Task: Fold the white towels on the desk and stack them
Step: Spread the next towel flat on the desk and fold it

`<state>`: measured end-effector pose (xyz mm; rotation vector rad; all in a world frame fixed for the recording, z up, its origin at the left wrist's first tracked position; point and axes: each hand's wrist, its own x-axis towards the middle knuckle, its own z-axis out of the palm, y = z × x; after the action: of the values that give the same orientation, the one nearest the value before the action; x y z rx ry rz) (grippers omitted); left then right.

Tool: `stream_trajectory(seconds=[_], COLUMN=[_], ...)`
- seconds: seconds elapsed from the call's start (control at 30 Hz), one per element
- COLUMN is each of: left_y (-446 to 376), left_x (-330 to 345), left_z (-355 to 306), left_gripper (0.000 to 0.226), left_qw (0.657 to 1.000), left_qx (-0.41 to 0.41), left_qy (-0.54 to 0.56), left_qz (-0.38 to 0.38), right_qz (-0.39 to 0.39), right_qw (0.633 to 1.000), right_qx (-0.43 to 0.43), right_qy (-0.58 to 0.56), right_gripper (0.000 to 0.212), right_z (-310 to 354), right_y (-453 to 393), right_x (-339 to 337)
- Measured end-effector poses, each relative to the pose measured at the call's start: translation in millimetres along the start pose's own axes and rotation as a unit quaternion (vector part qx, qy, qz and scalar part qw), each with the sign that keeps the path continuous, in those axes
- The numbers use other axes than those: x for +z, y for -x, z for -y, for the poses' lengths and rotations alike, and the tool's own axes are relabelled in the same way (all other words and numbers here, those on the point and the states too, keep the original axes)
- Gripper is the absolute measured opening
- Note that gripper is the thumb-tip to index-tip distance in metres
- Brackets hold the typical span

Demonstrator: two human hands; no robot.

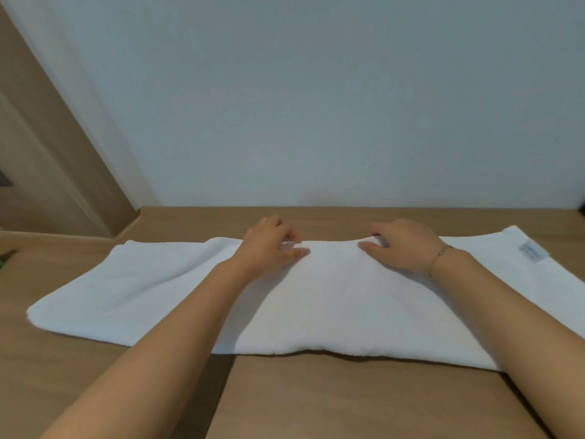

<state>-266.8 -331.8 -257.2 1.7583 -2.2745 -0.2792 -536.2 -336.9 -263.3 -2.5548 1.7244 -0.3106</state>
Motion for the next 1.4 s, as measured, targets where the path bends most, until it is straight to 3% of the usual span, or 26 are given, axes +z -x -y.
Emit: stream_trajectory(seconds=[0.13,0.23,0.3,0.4,0.6,0.67,0.73,0.8,0.87,0.93,0.97,1.07,1.17,1.27,1.33,1.4], left_y=[-9.7,-13.2,-14.0,-12.6,-15.6,-18.8,-17.2,-11.2,-2.0,9.3,14.9,34.4,47.2,45.9,43.4,43.9], left_x=[-6.0,-17.0,-25.2,-29.9,-2.9,2.8,6.2,9.2,12.5,15.9,17.8,38.9,57.2,59.4,58.4,58.9], left_z=[-2.1,-5.6,-5.2,-2.4,-7.1,-8.2,-11.1,-14.2,-20.7,-38.0,-48.7,-71.5,-68.9,-65.9,-67.6,-68.7], left_gripper=[0.026,0.039,0.037,0.035,0.028,0.024,0.023,0.023,0.026,0.027,0.027,0.042,0.061,0.064,0.066,0.070], left_qw=[0.997,0.993,0.991,0.990,0.996,0.996,0.995,0.999,0.992,0.978,0.977,0.994,0.997,0.997,0.996,0.996], left_qx=[-0.024,0.019,0.046,0.032,-0.021,-0.034,-0.046,-0.039,-0.003,0.039,0.052,0.052,0.006,0.004,-0.005,-0.013], left_qy=[0.004,-0.020,0.025,0.091,0.064,0.069,0.075,0.014,-0.073,-0.063,-0.040,-0.040,-0.066,-0.069,-0.072,-0.076], left_qz=[0.067,0.112,0.119,0.104,0.061,0.049,0.038,-0.003,-0.103,-0.196,-0.204,-0.087,0.041,0.045,0.050,0.054], right_qz=[0.097,0.129,0.162,0.220,0.293,0.298,0.293,0.285,0.260,0.247,0.241,0.222,0.160,0.059,-0.020,-0.051], right_qw=[0.992,0.983,0.975,0.968,0.936,0.931,0.929,0.931,0.936,0.942,0.944,0.949,0.959,0.963,0.964,0.962], right_qx=[-0.022,-0.007,0.015,0.066,0.193,0.209,0.222,0.226,0.236,0.222,0.217,0.209,0.230,0.261,0.241,0.193], right_qy=[-0.076,-0.129,-0.154,-0.106,-0.009,0.013,0.033,0.041,0.018,0.043,0.060,0.082,0.043,0.026,0.108,0.187], right_gripper=[0.042,0.042,0.044,0.044,0.032,0.045,0.053,0.045,0.041,0.044,0.039,0.023,0.036,0.036,0.028,0.025], right_z=[-8.8,-16.6,-23.1,-34.9,-64.0,-68.7,-67.5,-69.3,-71.1,-73.1,-74.9,-84.4,-100.5,-116.0,-123.0,-119.3], right_y=[-3.0,-3.3,-1.7,0.6,5.1,4.8,3.8,2.0,4.6,8.8,11.4,22.1,39.9,63.6,77.9,87.1], right_x=[-27.8,-46.0,-52.1,-54.6,-61.2,-60.0,-57.7,-55.1,-56.4,-60.8,-63.0,-62.4,-53.2,-44.3,-38.6,-35.2])
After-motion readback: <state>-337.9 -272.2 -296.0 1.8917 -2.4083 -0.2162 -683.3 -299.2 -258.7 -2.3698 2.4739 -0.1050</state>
